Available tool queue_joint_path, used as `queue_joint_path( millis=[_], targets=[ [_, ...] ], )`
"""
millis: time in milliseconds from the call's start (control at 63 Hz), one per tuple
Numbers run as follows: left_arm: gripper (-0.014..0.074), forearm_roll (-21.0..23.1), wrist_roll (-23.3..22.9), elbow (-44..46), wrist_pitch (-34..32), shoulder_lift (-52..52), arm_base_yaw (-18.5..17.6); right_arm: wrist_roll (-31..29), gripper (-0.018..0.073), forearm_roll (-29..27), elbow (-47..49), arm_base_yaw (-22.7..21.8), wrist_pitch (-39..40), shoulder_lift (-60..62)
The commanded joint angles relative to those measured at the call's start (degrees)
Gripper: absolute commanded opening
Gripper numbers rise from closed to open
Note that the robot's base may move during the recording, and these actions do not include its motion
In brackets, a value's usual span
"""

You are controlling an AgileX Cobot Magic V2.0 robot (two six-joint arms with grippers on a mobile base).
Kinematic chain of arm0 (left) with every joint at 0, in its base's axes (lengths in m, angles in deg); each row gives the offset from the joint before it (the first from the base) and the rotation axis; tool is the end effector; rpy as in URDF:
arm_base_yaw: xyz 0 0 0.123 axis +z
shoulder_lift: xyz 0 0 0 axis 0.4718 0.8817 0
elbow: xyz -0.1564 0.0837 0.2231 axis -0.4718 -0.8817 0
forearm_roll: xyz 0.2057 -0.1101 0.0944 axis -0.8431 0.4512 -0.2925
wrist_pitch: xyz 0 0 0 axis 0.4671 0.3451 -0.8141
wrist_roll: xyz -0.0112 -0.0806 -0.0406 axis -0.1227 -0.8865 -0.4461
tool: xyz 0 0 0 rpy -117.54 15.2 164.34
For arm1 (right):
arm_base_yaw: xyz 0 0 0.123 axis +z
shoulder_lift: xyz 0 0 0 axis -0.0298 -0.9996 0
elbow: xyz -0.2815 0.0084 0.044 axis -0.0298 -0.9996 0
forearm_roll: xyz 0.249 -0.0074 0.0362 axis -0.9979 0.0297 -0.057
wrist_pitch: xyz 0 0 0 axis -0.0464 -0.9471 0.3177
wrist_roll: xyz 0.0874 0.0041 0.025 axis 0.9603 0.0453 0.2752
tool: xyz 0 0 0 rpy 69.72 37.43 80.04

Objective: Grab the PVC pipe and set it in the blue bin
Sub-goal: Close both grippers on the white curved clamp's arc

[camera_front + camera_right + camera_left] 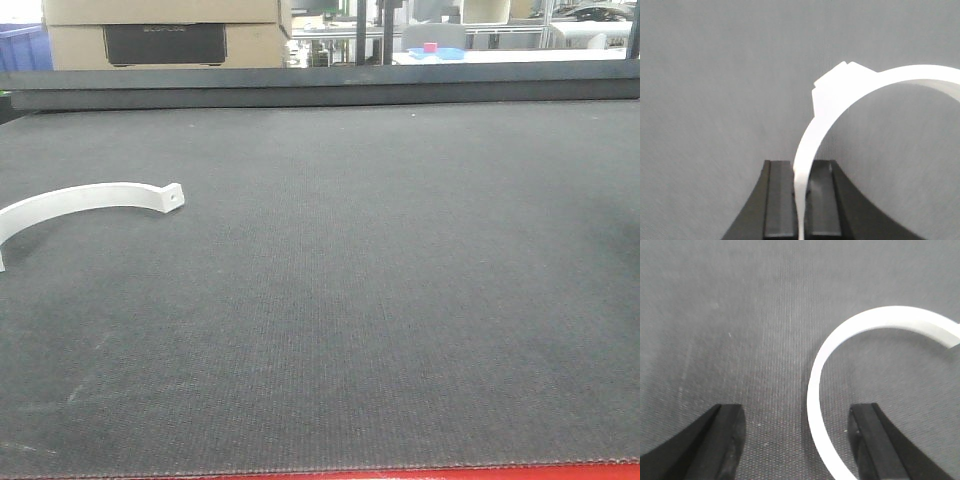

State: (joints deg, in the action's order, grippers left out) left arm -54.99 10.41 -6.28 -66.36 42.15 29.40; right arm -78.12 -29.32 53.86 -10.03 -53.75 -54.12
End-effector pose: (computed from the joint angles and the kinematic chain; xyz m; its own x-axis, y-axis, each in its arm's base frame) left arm 0.3073 0.0054 0.2307 -0.7127 -0.0219 -0.7011 -0.0163 0.9998 -0.0146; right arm 0.1904 -0.0283 0.3579 -0.5863 0.1256 -0.8003 0.1093 0.9911 0.0754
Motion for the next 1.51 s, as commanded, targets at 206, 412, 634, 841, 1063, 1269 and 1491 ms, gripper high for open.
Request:
queue_joint_path(
  millis=[206,412,634,841,1063,1269,1491],
  targets=[
    [0.0356,-0.08,-0.37,0.47,-2.79,3.42,-0.28,-0.33,-0.0168,-0.53,0.42,-0.11,1.37,13.89],
    [0.0356,-0.08,-0.37,0.47,-5.19,3.42,-0.28,-0.33,-0.0168,-0.53,0.42,-0.11,0.55,15.91],
    [0.0356,0.56,-0.37,0.47,-6.12,3.54,-1.19,-0.33,-0.0168,-1.6,0.42,-0.11,-2.05,15.91],
    [0.0356,0.56,-0.37,0.47,-7.25,6.26,-3.44,-0.33,-0.0168,-3.31,0.42,-0.11,-2.97,15.91],
    [0.0356,0.56,-0.37,0.47,-8.4,8.74,-3.83,-0.33,-0.0168,-3.31,0.42,-0.11,-4.1,15.91],
    [0.0356,0.56,-0.37,0.47,-10.58,11.06,-3.83,-0.33,-0.0168,-3.31,0.42,-0.11,-4.1,15.91],
    [0.0354,0.56,-0.37,0.47,-11.12,12.82,-3.83,-0.33,-0.0168,-3.31,0.42,-0.11,-3.59,15.91]
  ],
)
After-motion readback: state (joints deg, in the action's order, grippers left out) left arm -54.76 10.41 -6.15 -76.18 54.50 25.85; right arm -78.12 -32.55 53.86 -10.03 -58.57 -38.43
